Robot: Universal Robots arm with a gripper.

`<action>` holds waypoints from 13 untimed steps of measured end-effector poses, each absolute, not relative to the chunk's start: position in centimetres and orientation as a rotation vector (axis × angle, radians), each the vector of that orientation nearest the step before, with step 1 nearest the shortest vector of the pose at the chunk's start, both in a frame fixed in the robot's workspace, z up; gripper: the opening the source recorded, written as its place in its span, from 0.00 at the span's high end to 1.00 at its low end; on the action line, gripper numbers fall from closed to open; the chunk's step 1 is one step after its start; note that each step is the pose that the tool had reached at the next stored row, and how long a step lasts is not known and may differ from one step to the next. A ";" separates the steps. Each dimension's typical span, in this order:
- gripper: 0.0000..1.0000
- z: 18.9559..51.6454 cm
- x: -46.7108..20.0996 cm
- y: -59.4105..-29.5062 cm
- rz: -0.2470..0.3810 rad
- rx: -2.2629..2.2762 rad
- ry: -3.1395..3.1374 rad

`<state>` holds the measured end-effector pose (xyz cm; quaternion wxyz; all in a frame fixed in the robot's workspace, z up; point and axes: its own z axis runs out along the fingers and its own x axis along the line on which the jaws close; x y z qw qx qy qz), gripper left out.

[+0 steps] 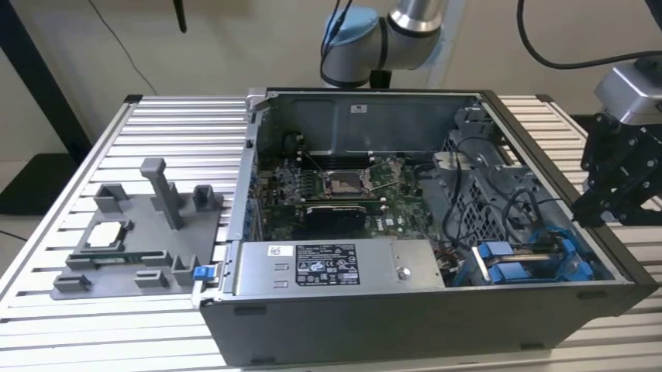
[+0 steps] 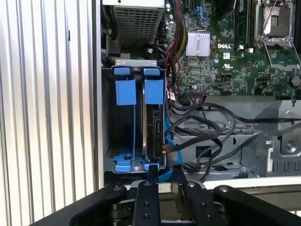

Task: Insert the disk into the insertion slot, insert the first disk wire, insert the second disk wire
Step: 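Insert the first disk wire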

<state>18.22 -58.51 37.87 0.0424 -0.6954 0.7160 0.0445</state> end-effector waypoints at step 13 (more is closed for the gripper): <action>0.00 37.7 19.1 -58.5 0.177 -2.108 2.170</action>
